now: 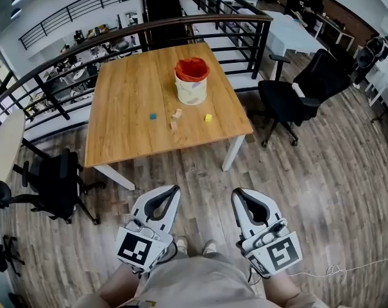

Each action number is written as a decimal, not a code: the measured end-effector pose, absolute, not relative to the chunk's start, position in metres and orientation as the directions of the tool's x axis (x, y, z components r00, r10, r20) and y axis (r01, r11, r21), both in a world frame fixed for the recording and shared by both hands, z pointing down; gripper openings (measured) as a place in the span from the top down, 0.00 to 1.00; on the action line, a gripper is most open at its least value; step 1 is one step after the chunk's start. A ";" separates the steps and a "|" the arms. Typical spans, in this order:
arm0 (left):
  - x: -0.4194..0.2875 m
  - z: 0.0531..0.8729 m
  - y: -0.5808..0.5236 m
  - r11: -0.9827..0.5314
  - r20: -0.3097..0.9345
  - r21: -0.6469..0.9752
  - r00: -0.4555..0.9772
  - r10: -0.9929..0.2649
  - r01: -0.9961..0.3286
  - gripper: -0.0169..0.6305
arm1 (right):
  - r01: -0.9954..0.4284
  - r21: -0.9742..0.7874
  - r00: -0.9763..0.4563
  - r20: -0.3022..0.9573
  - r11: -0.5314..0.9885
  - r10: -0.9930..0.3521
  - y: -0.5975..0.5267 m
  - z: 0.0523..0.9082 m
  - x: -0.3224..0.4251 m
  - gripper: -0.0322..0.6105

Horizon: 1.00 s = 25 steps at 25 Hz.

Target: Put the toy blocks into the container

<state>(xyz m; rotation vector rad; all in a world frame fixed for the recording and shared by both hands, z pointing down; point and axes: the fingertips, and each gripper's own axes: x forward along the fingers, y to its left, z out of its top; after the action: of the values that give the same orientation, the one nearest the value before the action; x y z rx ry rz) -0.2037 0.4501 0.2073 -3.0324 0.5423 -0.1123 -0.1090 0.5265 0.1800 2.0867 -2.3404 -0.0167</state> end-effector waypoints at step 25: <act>-0.178 0.209 0.497 -0.910 0.038 -0.089 0.912 -0.409 -0.405 0.95 | -0.989 0.003 -0.151 -0.052 0.151 -0.987 0.569 0.187 -0.066 0.91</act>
<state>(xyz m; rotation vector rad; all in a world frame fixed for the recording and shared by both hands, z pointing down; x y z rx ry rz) -0.1781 0.4970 0.2095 -2.9938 0.6381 -0.0863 -0.0656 0.5694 0.1868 2.0708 -2.4116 -0.0569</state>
